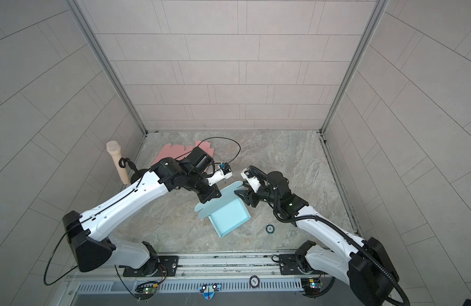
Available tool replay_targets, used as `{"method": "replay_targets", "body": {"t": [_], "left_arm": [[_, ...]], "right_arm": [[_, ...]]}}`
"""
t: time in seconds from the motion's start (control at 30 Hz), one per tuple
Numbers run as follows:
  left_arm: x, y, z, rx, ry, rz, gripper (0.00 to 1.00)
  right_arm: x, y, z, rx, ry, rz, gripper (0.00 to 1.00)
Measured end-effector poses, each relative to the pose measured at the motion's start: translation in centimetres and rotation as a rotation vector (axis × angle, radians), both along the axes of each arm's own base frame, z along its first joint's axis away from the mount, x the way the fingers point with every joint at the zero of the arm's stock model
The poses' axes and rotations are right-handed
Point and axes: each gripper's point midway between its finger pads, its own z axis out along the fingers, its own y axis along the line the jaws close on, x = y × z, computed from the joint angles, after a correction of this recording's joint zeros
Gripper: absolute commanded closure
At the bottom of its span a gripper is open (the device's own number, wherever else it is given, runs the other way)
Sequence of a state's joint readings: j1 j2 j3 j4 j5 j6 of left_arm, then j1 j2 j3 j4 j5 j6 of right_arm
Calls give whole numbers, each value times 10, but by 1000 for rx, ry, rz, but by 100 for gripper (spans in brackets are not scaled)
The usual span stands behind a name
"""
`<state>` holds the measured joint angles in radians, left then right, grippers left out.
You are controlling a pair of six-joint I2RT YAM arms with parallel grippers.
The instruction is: Fold the paper box
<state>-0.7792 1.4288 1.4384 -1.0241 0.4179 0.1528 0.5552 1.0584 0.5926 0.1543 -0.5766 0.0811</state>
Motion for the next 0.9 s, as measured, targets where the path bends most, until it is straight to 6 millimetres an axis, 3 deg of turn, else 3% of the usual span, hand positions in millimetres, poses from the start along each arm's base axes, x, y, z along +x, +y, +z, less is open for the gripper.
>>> {"method": "replay_targets", "body": {"t": [0.4,0.9], "left_arm": [[1,7,-2,41,-10,12,100],[13,11,-7,62,-22,43,100]], "right_arm": [[-6,0,-10,-21,37,29,77],[-9,6,-18,-53,65,79,95]]}}
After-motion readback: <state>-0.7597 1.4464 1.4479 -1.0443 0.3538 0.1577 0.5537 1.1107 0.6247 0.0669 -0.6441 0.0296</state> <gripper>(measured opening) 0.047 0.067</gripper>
